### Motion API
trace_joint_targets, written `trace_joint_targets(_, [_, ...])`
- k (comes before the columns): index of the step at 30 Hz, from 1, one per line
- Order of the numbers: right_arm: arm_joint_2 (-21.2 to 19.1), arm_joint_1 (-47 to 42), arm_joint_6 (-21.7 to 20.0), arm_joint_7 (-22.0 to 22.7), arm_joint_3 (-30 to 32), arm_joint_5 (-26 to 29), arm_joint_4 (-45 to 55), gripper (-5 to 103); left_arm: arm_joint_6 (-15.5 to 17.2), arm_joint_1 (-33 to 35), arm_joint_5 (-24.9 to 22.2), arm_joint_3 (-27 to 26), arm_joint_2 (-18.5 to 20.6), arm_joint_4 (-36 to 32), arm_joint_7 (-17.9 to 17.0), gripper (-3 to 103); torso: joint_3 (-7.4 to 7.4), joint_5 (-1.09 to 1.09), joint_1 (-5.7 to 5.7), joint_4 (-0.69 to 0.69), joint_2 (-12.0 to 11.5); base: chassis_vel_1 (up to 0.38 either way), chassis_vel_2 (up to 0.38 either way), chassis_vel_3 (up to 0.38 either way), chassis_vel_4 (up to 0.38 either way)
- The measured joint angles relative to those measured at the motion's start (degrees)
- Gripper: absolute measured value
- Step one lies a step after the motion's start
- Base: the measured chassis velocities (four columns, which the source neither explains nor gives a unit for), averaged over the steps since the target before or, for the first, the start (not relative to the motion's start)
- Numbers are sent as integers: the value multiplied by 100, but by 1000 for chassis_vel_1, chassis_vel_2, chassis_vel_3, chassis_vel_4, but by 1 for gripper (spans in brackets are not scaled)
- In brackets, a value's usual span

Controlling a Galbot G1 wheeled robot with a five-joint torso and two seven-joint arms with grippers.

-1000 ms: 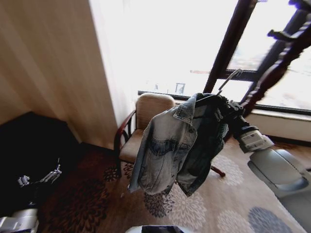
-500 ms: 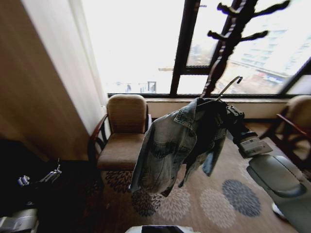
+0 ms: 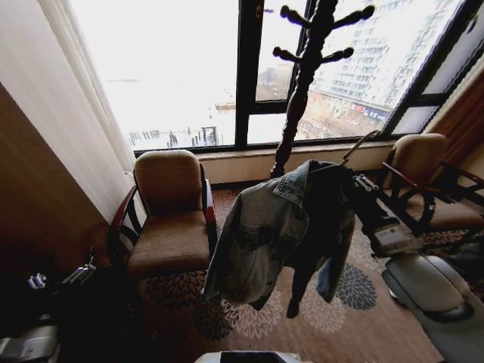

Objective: Pick up the clothes from the bed and hang them on the clothes hanger.

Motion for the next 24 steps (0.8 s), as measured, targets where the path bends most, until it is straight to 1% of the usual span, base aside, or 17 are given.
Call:
trace_joint_targets(2, [70,-74,57,-3,17,-45,25,27,0,0,0,0,0,0,0,100,0,-1,0,-3,0,0,0,0,0])
trace_joint_targets(5, [254,-208,153,-7,34,-128,69,27,0,0,0,0,0,0,0,100,0,0,0,-2,0,0,0,0,0])
trace_joint_targets(6, [254,-208,153,-7,34,-128,69,27,0,0,0,0,0,0,0,100,0,0,0,-2,0,0,0,0,0])
trace_joint_targets(10, [697,-532,258,-61,34,-398,142,27,0,0,0,0,0,0,-1,100,0,2,0,-2,0,0,0,0,0])
trace_joint_targets(11, [697,-532,258,-61,34,-398,142,27,0,0,0,0,0,0,-1,100,0,2,0,-2,0,0,0,0,0])
trace_joint_targets(12, [804,-623,286,-78,24,-487,157,27,0,0,0,0,0,0,0,100,0,2,0,-5,0,0,0,0,0])
trace_joint_targets(15, [1005,-777,352,-97,-11,-670,165,27,1,0,0,0,0,0,0,100,0,1,0,-4,0,0,0,0,0])
trace_joint_targets(24, [1041,-784,374,-97,-10,-682,175,27,0,0,0,0,0,0,-1,100,0,1,0,-3,0,0,0,0,0])
